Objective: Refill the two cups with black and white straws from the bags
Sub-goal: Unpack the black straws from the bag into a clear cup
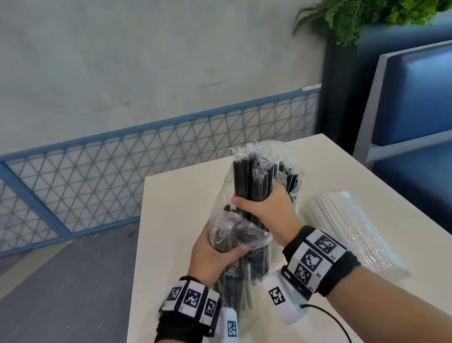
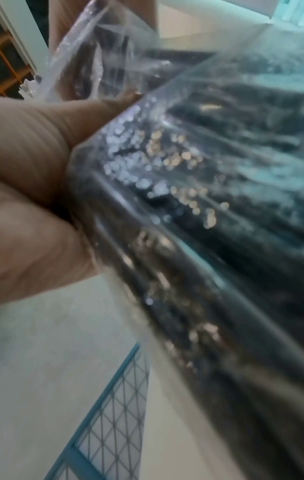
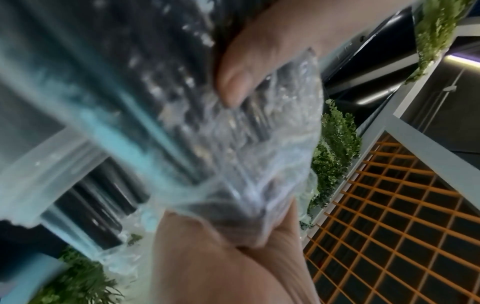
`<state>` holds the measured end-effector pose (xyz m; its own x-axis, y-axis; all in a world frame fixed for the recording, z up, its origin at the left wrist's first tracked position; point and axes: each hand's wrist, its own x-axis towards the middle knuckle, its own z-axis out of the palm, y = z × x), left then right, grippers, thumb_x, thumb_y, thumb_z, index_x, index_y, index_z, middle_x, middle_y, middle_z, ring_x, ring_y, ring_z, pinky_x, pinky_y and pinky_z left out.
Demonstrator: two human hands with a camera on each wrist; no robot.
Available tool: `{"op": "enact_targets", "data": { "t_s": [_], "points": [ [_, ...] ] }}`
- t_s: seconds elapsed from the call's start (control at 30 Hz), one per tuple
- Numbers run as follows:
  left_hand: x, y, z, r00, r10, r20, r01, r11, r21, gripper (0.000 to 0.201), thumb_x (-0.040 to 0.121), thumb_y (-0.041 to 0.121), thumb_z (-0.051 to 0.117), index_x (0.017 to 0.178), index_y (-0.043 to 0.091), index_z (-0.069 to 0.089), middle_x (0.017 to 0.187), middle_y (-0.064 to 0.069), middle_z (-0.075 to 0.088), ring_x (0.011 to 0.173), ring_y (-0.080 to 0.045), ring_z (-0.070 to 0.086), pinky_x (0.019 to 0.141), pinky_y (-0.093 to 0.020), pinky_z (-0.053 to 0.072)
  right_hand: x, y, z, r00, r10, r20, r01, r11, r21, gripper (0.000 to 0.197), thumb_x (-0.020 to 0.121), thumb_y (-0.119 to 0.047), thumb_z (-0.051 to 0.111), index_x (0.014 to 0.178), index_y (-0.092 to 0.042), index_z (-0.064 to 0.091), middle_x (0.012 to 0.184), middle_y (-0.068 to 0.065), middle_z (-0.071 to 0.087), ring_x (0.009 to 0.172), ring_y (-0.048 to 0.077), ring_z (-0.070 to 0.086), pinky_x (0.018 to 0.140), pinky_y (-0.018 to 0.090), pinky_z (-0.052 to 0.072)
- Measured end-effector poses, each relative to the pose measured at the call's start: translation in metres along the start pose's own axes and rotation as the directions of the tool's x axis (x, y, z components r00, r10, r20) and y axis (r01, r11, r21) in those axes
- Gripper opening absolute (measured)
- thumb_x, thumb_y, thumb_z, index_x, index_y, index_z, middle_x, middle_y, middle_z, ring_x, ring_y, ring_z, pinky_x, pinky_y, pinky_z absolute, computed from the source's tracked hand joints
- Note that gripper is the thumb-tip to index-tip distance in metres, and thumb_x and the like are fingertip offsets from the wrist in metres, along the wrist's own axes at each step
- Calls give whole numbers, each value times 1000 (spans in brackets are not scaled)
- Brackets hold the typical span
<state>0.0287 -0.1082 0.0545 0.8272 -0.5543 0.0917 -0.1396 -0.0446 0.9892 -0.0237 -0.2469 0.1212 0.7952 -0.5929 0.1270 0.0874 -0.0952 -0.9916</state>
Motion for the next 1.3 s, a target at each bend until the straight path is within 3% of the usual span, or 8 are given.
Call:
{"op": "enact_targets", "data": {
  "t_s": [0.37,0.53,0.67,0.83,1.03,1.1,1.17,1.3],
  "points": [
    [-7,-3,6,998,-63,1,62,985,-159,48,63,-1,81,102,21,62,92,4,75,93,-16,69,81,-29,54,-3,-5,4,997,-5,78,-3,994,109,24,75,3,68,91,-14,68,85,-1,72,81,14,66,82,40,55],
    [-10,11,-1,997,-22,80,41,967,-250,84,46,32,91,118,27,49,111,-3,66,103,-18,65,83,-31,55,-2,-9,-1,992,-35,123,17,990,141,27,76,8,65,94,-12,67,85,-6,73,79,8,65,76,24,54],
    [7,52,-13,985,127,-113,-140,983,-119,46,70,28,80,108,34,54,107,11,63,106,-7,57,91,-26,47,-3,-9,0,988,-58,144,43,994,99,21,76,7,66,94,-3,68,82,1,72,73,10,64,68,23,55],
    [23,77,-13,897,366,-246,-270,897,350,10,80,9,68,74,16,64,75,8,66,76,-1,60,73,0,38,-6,-7,7,984,-71,163,56,994,92,19,74,5,68,79,-14,69,80,6,71,75,15,65,74,29,54],
    [33,59,-21,853,265,-449,-158,952,263,26,79,7,66,61,21,54,62,7,57,58,2,51,69,-26,42,-7,-2,4,985,-16,173,-10,989,148,13,77,4,68,86,-4,67,77,-1,69,72,6,64,70,22,54],
    [30,60,-22,921,215,-324,-178,974,139,15,77,15,71,72,19,57,73,5,60,65,3,53,73,-25,42,-6,-4,1,985,-8,174,-23,984,177,17,78,6,67,81,-11,66,76,-5,68,72,8,63,70,23,54],
    [26,55,-26,987,134,-87,-134,991,2,44,62,31,78,100,25,55,101,7,61,89,2,57,77,-18,47,-4,-5,-1,988,-13,154,-18,980,199,19,77,6,67,79,-13,66,77,-4,68,75,11,63,72,24,53],
    [15,27,-27,957,-26,289,52,995,-83,100,43,21,82,130,30,34,122,1,56,105,-8,62,82,-21,52,0,-11,-3,994,-16,105,-13,964,266,27,76,8,67,75,-19,67,76,-3,67,77,13,62,75,26,50]
  ]
}}
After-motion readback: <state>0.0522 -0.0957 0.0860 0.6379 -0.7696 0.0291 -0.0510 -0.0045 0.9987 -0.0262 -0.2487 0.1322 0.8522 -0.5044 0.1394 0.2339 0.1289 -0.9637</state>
